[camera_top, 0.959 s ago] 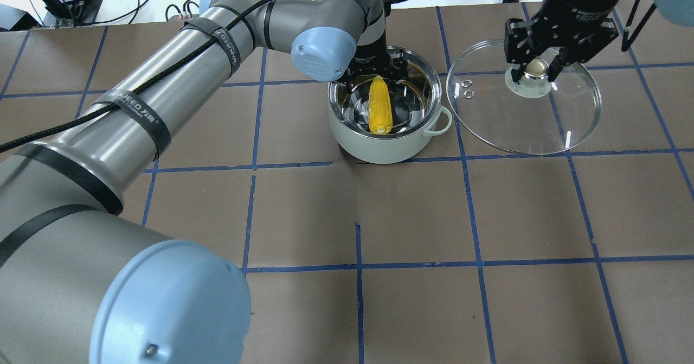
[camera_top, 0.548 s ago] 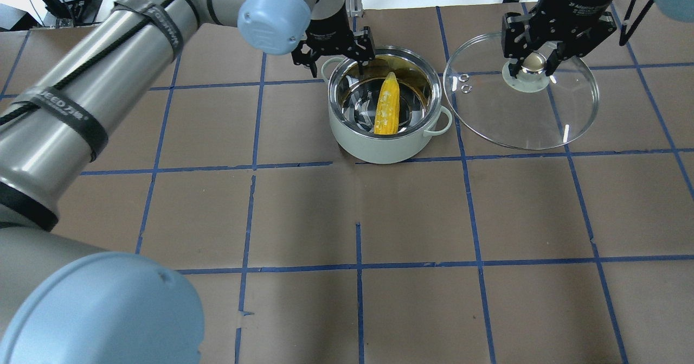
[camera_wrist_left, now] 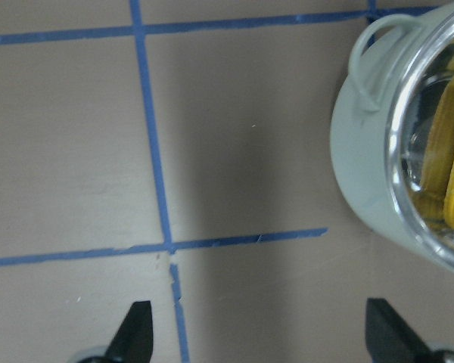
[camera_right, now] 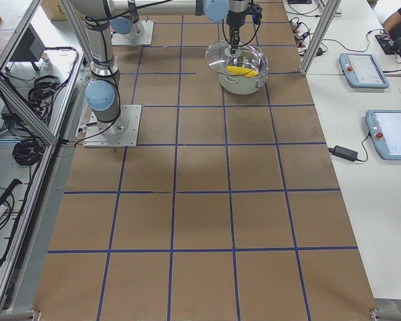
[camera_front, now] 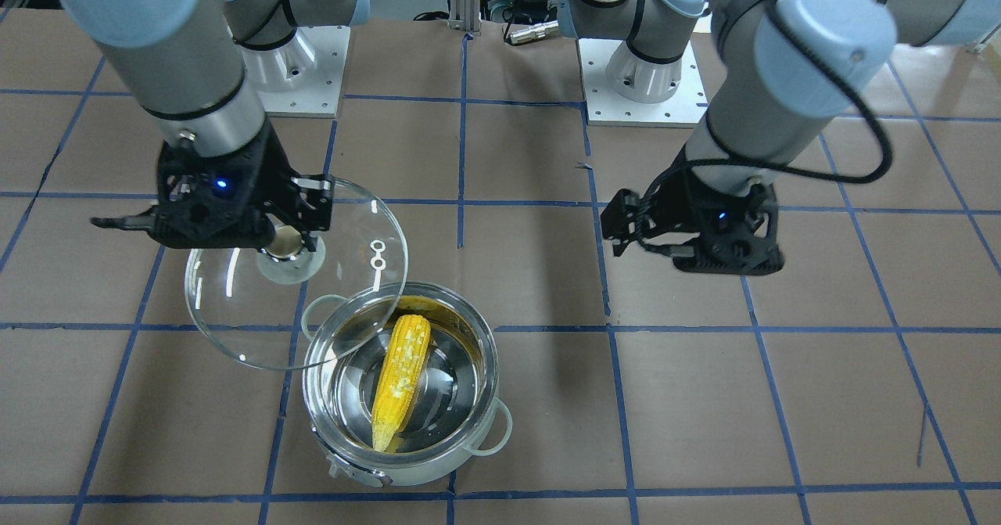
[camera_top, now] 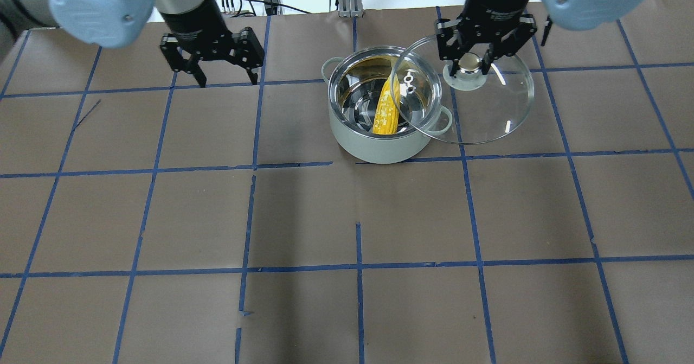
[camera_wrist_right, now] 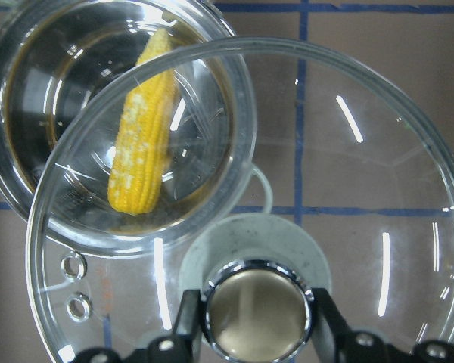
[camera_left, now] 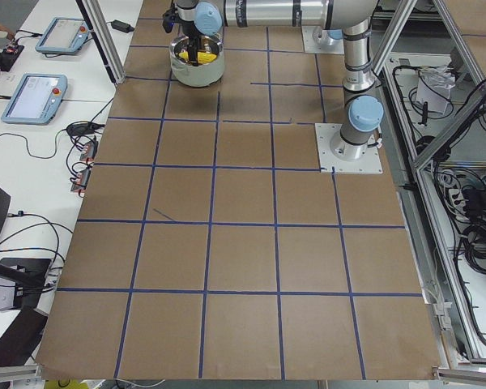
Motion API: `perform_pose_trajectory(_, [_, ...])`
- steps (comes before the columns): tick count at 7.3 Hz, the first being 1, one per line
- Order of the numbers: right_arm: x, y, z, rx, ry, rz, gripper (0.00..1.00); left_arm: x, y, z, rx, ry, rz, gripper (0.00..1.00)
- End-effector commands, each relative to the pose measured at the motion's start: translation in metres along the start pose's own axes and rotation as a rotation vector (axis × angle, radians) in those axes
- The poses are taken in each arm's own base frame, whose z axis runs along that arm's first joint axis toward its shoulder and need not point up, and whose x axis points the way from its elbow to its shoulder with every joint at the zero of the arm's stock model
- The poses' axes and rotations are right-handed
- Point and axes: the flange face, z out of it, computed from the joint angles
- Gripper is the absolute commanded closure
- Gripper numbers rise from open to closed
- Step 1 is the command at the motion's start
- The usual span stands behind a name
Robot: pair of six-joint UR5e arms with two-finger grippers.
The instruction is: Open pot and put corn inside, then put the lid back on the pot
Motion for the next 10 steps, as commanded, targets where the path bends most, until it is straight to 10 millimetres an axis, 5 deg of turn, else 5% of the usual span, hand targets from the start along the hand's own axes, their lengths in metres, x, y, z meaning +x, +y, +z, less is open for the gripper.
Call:
perform_pose_trajectory(1, [-0.048, -0.038, 0.045, 0.020, -0.004, -0.003, 0.50, -0.018, 0.053, -0.058, 0.005, -0.047, -0.025, 0.00])
perform_pose_trajectory(2, [-0.065, -0.052, 0.053, 0.022, -0.006, -0.019, 0.50, -0.010, 0.062, -0.079, 0.037, -0.036, -0.024, 0.00])
perform_pose_trajectory(4, [-0.093, -0.067, 0.099, -0.026, 0.005, -0.051, 0.50, 0.000, 0.061, -0.069, 0.026, -0.050, 0.004, 0.00])
perform_pose_trajectory(10, [-0.095, -0.069, 0.103, -0.018, 0.006, -0.055, 0.49, -0.016, 0.060, -0.069, 0.085, -0.040, -0.015, 0.00])
